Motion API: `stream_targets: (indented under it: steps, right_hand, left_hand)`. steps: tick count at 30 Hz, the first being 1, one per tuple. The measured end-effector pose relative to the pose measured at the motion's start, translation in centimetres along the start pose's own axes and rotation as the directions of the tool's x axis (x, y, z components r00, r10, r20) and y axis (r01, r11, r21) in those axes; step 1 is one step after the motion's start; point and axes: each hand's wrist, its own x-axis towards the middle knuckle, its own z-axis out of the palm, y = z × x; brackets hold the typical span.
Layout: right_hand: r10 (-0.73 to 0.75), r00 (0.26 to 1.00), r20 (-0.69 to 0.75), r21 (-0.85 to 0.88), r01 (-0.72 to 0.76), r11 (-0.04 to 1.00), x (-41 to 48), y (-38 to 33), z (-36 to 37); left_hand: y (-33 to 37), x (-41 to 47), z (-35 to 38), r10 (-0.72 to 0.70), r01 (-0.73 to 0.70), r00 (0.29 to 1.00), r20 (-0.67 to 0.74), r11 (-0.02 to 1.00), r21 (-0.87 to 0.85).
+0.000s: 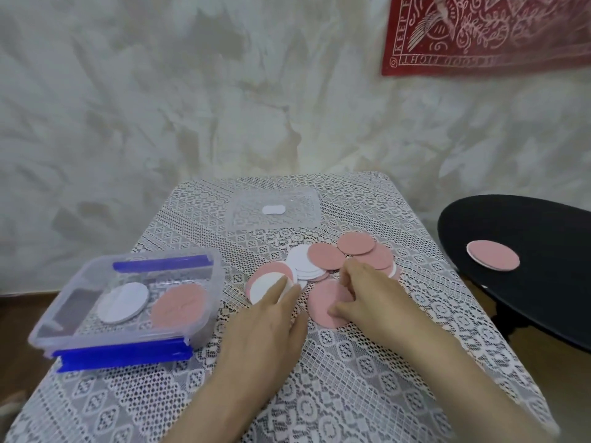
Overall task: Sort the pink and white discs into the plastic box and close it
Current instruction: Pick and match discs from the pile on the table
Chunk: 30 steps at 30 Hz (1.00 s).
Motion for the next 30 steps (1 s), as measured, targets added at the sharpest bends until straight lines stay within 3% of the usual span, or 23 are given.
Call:
stream_targets:
  steps: [4,8,13,18,22,27,30]
  right_hand:
    - [0.006,1.0,-0.016,0.056,-0.005,0.998,-0.3,0.5,0.5]
    - [-0.107,0.994,-0.022,0.14,0.109,0.984,-1.0,0.3,0.3]
    - [-0.27,0.955,0.119,0.359,0.213,0.909,-1.2,-0.7,1.4]
    - [-0.253,0.967,0.039,0.438,0.211,0.874,-0.3,-1.4,1.5]
    - [-0.196,0.976,-0.096,0.346,0.218,0.913,1.3,-1.7,2.0]
    - [-0.195,0.978,-0.069,0.047,0.198,0.979,2.2,-3.7,2.8]
    - [-0.188,0.98,-0.062,-0.028,0.186,0.982,2.7,-4.5,3.3]
  left_hand:
    - [-0.2,-0.8,-0.4,-0.015,0.028,0.995,0.097,0.991,-0.131]
    - [-0.7,-1.4,-0.8,-0.013,0.029,0.998,0.057,0.957,-0.288]
    - [-1.1,-2.4,-1.2,-0.14,0.169,0.986,0.095,0.777,-0.607]
    - [-2.5,-2.8,-1.6,-0.216,0.252,0.967,0.134,0.754,-0.607]
    - [-3.4,-3.4,-1.3,-0.223,0.269,0.963,0.149,0.784,-0.56]
    - [-3.7,-3.4,-1.4,-0.224,0.258,0.965,0.133,0.75,-0.609]
    - [-3.8,-3.6,-1.4,-0.216,0.255,0.966,0.139,0.738,-0.625]
